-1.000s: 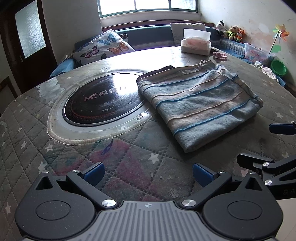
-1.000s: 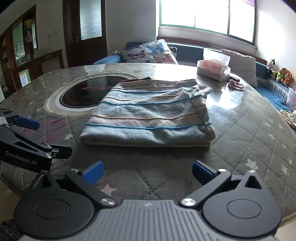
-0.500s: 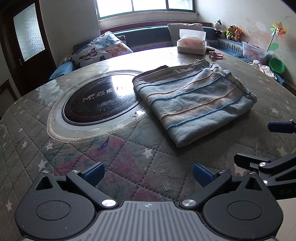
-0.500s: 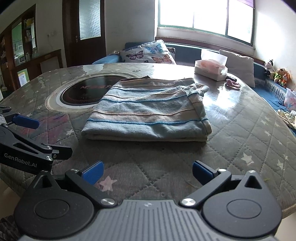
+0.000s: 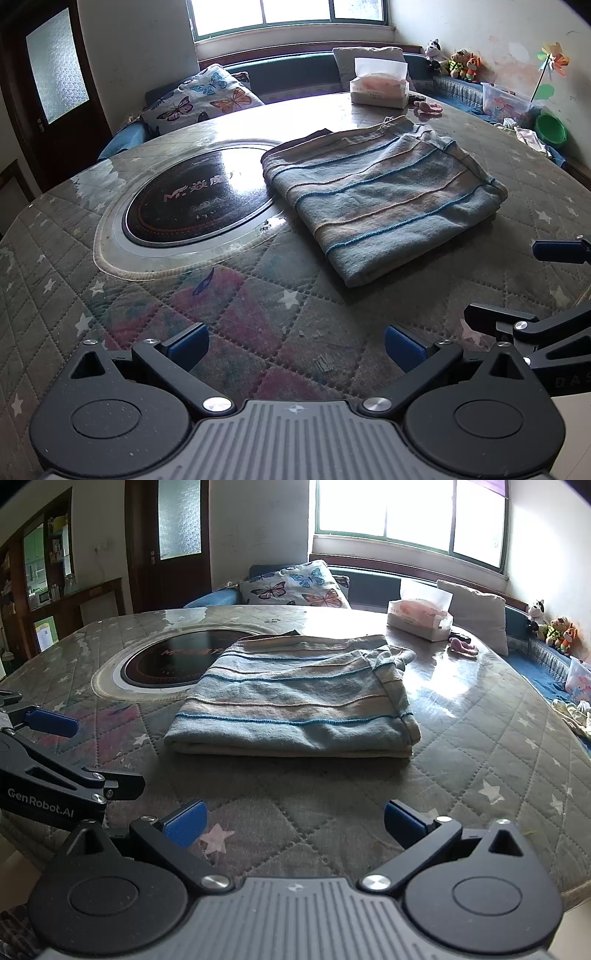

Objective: Fold clothes

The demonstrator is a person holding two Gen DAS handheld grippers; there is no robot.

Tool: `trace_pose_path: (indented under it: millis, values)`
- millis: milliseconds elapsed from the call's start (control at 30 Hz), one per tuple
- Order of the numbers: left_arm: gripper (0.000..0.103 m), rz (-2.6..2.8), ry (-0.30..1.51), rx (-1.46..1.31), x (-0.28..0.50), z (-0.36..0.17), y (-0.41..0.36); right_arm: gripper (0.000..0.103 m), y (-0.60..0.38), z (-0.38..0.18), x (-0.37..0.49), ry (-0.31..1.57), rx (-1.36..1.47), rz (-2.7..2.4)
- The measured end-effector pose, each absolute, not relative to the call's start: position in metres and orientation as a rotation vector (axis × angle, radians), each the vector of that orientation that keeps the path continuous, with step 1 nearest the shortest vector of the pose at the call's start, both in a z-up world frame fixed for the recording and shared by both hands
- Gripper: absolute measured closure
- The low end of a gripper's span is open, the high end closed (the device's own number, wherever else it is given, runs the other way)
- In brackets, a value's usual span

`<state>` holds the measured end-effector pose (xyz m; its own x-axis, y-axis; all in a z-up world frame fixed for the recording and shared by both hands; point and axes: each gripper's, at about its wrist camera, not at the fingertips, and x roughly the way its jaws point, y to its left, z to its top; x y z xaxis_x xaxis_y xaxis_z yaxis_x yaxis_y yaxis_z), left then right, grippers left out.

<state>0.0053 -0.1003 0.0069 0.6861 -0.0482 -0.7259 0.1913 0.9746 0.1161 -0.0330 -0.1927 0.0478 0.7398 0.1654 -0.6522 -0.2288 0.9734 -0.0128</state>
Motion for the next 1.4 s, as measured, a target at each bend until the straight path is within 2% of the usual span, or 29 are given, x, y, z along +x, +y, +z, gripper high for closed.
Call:
trace_pose_path:
  millis: [1400]
  values:
    - [0.000,-0.147,0.824,0.206,0.027,0.006,-0.106,0.000,-0.198,0.047,-0.015,0.720,-0.079,0.207]
